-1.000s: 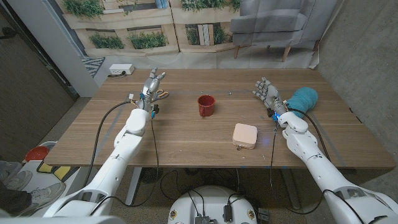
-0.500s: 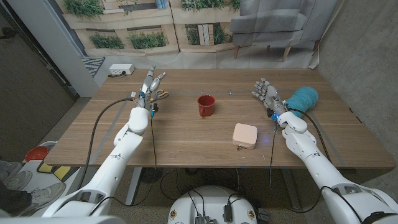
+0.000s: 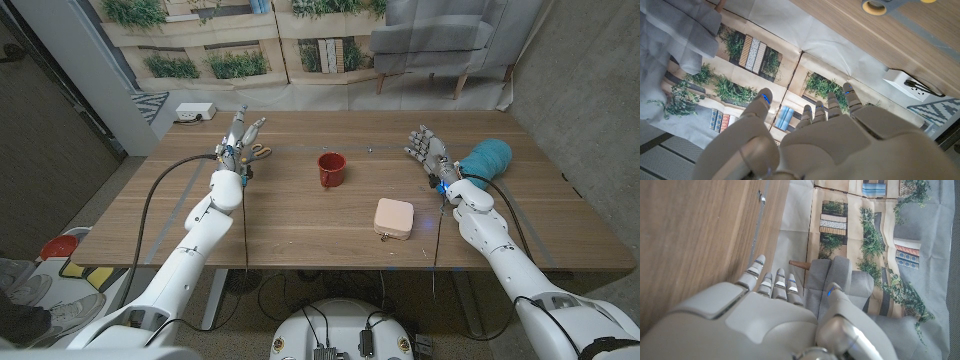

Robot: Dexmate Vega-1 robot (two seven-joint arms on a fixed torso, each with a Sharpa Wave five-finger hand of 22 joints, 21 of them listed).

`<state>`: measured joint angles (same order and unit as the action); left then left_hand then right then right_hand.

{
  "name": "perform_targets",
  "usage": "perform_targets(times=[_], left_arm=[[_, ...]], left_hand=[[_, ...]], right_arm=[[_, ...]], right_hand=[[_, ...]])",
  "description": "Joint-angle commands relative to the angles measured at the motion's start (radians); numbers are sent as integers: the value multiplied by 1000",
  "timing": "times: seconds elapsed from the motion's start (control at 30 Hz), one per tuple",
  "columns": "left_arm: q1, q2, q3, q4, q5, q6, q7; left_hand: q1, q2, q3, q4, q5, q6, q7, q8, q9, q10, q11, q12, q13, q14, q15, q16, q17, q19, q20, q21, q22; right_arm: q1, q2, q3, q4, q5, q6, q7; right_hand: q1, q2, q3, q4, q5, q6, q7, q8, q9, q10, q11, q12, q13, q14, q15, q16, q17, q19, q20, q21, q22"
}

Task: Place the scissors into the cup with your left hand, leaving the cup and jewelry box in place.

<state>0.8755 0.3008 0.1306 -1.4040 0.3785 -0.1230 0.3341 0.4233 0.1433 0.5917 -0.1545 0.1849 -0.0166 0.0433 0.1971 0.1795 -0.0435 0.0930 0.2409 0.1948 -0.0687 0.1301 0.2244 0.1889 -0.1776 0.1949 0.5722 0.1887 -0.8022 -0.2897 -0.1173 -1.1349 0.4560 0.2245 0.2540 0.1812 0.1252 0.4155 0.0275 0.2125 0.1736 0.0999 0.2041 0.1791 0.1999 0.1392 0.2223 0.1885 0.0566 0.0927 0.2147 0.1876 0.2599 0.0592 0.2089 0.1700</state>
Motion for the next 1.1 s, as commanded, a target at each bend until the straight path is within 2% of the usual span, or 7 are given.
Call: perform_targets(times=[0.03, 0.33, 0.37, 0.4, 0.47, 0.6, 1.1], left_arm=[[-9, 21, 23, -48, 76, 145, 22], [-31, 55, 42, -81, 101, 242, -35], [-34, 58, 44, -82, 101, 249, -41], [-40, 64, 49, -88, 106, 271, -60], [-43, 70, 53, -92, 109, 284, -69], [-58, 98, 71, -115, 122, 344, -138], [-88, 158, 111, -157, 133, 443, -282]], left_hand=[[14, -6, -5, -4, -3, 31, 13, 13, 4, 28, 7, 16, 8, 25, 3, 11, 9, -154, 6, -4, 6], [25, -14, -24, -1, -6, 41, 24, 10, 6, 48, 20, 23, 19, 40, 7, 23, 26, -148, 0, -10, 9], [26, -15, -28, 0, -6, 42, 25, 10, 6, 53, 22, 25, 21, 42, 8, 25, 28, -167, 0, -19, 9], [28, -16, -32, 0, -7, 48, 29, 11, 6, 54, 23, 26, 23, 41, 8, 26, 31, -143, 1, -11, 10], [29, -17, -33, 0, -7, 54, 34, 14, 6, 59, 23, 28, 24, 42, 9, 27, 32, -147, 3, -13, 10], [37, -23, -42, -3, -8, 63, 44, 15, 7, 67, 30, 32, 29, 48, 15, 33, 38, -153, 5, -19, 11], [75, -34, -63, -6, -12, 29, 81, 3, 10, 27, 55, 17, 43, -11, 41, 23, 53, -168, 15, -39, 14]], right_arm=[[15, 7, 2, 25, -1, 3, 12], [27, 10, 3, 42, -3, 6, 21], [29, 10, 2, 46, -5, 10, 23], [30, 11, 3, 49, -4, 8, 25], [31, 12, 4, 50, -3, 7, 25], [37, 13, 3, 65, -6, 15, 32], [57, 23, 7, 107, -7, 29, 52]], right_hand=[[5, -2, 6, -2, -2, 8, -1, 4, 5, 10, -1, 2, 4, 5, 1, 2, 2, 8, 1, 2, 5], [4, -2, 7, -2, -3, 11, -1, 3, 5, 15, 1, 2, 5, 8, 2, 1, 2, 9, 1, 2, 5], [4, -2, 7, -2, -3, 12, -1, 3, 5, 15, 2, 2, 5, 8, 2, 1, 2, 9, 2, 2, 5], [4, -2, 7, -2, -3, 12, 0, 3, 5, 16, 1, 2, 5, 8, 2, 1, 2, 9, 2, 1, 5], [4, -2, 7, -2, -3, 13, 0, 3, 5, 16, 2, 2, 5, 8, 2, 1, 2, 10, 2, 1, 5], [3, -2, 8, -2, -3, 15, 0, 2, 5, 17, 2, 1, 5, 9, 2, 0, 3, 10, 2, 1, 5], [0, -3, 7, -1, -4, 21, 3, 2, 5, 21, 2, 0, 5, 11, 2, -1, 4, 11, 2, -1, 5]])
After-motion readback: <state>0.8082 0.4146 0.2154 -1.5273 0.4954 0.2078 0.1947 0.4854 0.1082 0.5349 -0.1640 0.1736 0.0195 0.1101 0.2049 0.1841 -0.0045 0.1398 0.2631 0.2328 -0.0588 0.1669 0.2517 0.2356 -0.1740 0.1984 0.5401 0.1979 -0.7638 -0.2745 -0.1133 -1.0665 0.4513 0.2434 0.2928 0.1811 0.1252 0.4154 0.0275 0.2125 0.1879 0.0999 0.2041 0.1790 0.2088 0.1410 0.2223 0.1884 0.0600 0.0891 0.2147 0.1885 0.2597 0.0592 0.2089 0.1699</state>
